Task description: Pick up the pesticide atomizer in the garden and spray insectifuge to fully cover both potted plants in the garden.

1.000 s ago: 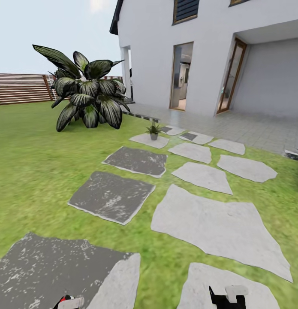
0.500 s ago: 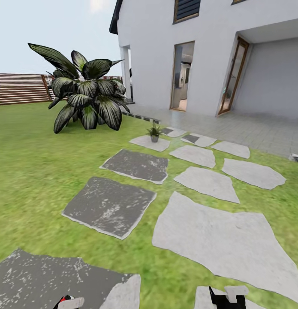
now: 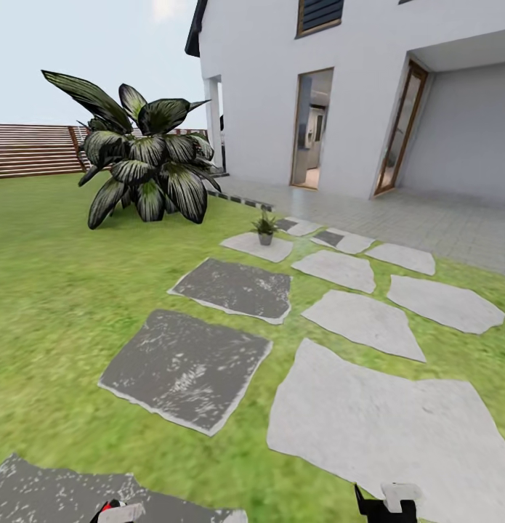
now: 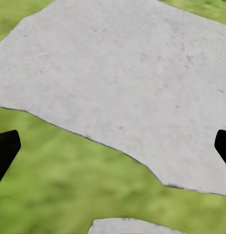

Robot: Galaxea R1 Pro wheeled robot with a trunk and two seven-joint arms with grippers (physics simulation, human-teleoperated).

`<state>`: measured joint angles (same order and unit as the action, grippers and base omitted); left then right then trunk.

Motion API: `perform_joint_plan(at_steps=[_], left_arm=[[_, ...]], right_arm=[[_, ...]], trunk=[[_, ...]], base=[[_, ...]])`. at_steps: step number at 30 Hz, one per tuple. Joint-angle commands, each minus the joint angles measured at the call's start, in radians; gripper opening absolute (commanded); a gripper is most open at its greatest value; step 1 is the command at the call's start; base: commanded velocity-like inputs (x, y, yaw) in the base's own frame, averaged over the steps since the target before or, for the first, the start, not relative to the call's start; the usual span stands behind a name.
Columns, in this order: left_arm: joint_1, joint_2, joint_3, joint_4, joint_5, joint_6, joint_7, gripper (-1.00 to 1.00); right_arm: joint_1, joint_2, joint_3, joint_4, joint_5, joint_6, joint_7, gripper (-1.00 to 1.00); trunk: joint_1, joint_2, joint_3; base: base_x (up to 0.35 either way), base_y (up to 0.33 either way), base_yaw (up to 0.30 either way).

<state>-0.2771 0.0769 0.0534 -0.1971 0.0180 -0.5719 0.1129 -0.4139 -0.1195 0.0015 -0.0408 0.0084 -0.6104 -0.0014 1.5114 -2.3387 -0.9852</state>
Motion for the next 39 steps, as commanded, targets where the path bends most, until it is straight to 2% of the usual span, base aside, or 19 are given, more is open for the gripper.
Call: perform_joint_plan(at_steps=[1,39], left_arm=[[-0.001,0.000,0.003,0.001,0.002,-0.003,-0.001,-1.00],[-0.001,0.000,0.002,0.001,0.001,-0.003,-0.001,-1.00]], right_arm=[[0.000,0.000,0.000,0.001,0.001,-0.003,0.000,1.00],[-0.001,0.000,0.000,0.001,0.003,-0.003,0.003,1.00]], trunk=[[0.000,0.000,-0.001],[0.000,0.000,-0.001]], base=[[0.339,0.104,0.000],[0.339,0.092,0.000]])
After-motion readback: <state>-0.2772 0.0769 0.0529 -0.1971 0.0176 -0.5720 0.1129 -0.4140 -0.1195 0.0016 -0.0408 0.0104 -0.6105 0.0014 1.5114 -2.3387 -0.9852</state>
